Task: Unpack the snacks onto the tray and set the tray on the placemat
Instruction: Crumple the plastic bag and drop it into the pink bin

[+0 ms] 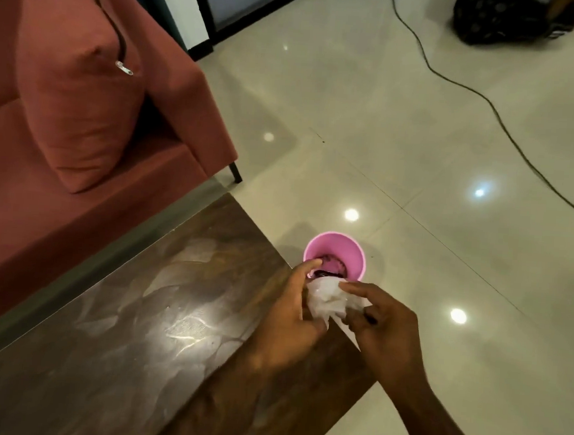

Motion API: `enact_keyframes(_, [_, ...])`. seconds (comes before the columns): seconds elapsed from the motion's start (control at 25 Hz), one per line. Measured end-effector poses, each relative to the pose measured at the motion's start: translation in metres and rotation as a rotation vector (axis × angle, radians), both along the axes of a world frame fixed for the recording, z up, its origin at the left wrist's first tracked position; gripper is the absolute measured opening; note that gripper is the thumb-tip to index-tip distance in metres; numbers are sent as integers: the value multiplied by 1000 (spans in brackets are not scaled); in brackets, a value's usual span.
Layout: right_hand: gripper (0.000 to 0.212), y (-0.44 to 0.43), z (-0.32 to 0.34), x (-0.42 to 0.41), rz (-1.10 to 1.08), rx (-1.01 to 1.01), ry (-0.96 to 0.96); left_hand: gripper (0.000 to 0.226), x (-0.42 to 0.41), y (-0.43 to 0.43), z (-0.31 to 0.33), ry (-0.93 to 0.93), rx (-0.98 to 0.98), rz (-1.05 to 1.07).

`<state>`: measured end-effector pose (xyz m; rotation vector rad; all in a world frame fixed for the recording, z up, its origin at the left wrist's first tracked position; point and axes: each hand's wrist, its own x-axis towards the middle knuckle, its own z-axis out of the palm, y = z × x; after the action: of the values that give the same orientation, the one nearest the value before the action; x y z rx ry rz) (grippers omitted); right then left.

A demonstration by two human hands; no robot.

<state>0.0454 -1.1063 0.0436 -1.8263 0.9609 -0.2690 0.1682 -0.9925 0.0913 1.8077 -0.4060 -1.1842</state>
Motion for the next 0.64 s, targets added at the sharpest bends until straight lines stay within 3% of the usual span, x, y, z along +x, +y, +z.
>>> enact_keyframes(0.08, [39,-27,-33,7,-70,-6,45,56,11,-27,-31,-263,60,-105])
enact_keyframes(0.16, [42,-47,-67,21,-99,-29,52,56,25,-56,-68,-374,116,-168])
enact_keyframes(0.32, [55,-78,-146,52,-131,-13,53,57,55,-114,-155,-410,244,-122])
enact_keyframes(0.4, [54,-95,-189,67,-93,-26,71,60,70,-131,-199,-312,260,-145])
enact_keyframes(0.52, [65,-116,-238,77,43,37,155,84,93,-133,-246,-198,378,-435])
enact_keyframes(0.64, [87,-120,-252,69,107,146,305,84,105,-123,-257,-264,486,-550])
